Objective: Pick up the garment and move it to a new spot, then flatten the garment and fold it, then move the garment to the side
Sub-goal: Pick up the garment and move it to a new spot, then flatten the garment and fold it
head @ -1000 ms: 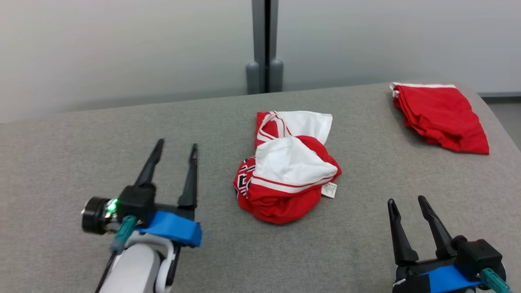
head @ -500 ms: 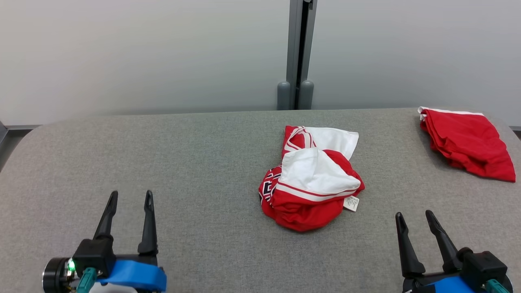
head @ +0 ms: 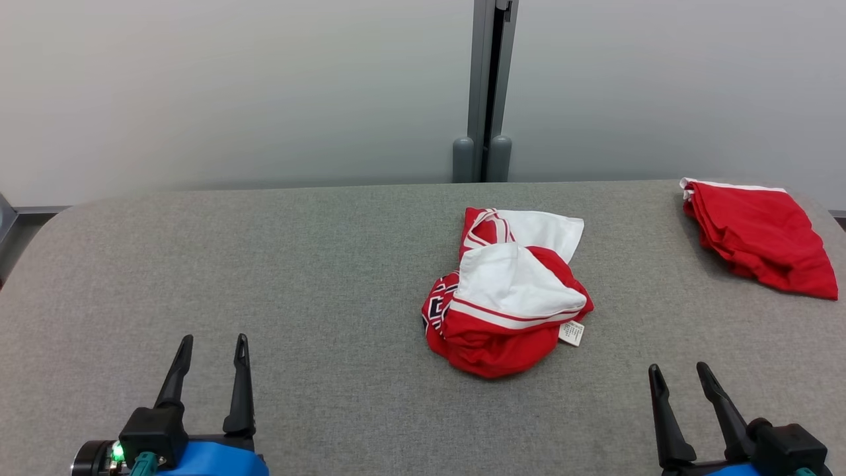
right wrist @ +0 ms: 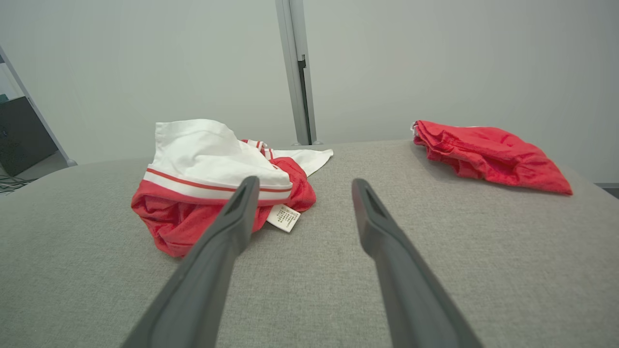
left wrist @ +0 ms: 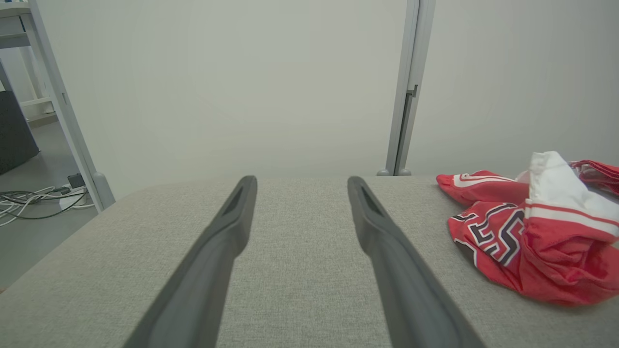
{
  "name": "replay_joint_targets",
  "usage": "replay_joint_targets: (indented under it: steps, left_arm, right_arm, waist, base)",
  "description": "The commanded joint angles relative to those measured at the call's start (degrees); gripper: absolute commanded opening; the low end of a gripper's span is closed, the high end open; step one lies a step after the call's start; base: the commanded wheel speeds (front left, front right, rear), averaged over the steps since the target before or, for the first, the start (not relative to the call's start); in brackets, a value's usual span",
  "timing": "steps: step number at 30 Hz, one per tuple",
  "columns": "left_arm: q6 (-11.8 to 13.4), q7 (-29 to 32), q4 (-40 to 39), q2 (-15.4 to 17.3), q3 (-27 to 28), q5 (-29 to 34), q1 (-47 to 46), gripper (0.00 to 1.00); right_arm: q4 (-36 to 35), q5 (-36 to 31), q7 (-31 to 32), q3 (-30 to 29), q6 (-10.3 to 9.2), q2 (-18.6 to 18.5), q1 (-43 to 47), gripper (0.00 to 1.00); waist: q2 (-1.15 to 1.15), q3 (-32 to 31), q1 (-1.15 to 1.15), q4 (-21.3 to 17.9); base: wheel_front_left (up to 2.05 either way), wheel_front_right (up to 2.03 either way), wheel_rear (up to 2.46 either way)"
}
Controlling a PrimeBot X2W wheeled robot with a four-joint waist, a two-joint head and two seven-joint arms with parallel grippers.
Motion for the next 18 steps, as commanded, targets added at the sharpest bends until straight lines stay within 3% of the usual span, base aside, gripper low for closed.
replay_joint_targets:
  steps: [1,18]
  left_arm:
    - [-0.30,-0.15,0.20,-0.15,0.71,0.47,0.34,1.00]
    - [-2.20,-0.15,1.09,-1.70,3.13,2.54,-0.63,1.00]
  right_arm:
    - [-0.04,0.22,0.03,-0.18,0.03,-0.08,0.64,1.00]
    - [0.64,0.07,0.13,-0.12,0.03,-0.08,0.24,1.00]
  waist:
    - [0.00,-0.03,0.00,-0.15]
    - [0.00,-0.16,0.00,-0.63]
  base:
    - [0.00,0.00,0.00]
    - [0.00,0.00,0.00]
